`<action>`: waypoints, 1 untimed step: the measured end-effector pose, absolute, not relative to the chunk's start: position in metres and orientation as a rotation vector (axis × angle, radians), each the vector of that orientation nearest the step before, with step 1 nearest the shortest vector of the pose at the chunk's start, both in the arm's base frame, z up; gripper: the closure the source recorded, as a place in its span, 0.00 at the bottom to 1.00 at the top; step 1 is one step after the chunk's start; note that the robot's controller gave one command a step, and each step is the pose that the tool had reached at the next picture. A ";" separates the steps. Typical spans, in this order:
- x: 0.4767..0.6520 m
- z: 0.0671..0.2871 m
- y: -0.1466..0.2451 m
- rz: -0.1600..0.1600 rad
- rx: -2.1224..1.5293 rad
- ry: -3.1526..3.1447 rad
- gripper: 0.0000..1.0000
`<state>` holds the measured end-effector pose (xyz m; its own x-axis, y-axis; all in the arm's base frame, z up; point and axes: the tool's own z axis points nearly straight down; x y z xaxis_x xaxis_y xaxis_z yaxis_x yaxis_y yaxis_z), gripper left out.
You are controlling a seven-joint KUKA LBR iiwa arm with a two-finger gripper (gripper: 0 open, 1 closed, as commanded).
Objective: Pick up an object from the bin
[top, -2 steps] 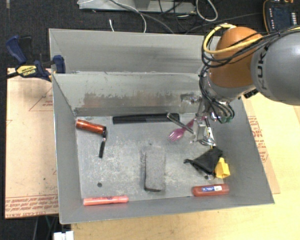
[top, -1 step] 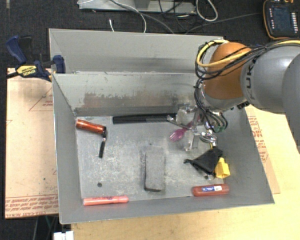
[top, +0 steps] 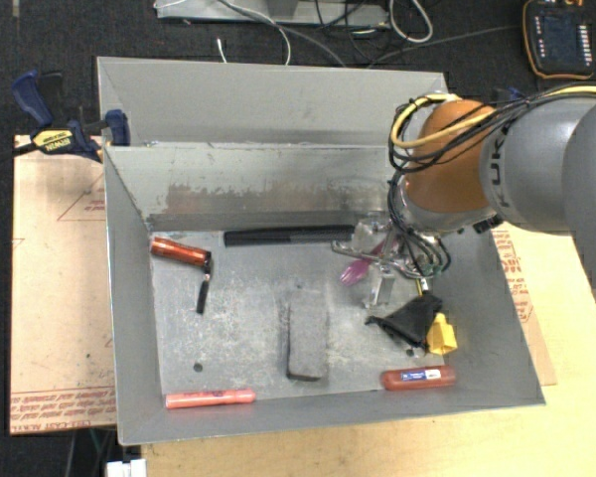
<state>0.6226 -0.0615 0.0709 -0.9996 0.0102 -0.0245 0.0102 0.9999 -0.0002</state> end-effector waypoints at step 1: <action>0.639 0.075 -0.062 0.004 -0.082 3.128 1.00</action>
Offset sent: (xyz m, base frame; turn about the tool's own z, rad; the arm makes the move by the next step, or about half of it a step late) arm 0.0000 0.0000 0.0000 0.0000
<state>0.6385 -0.0618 0.0749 -0.9985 -0.0526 -0.0129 -0.0526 0.9986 0.0022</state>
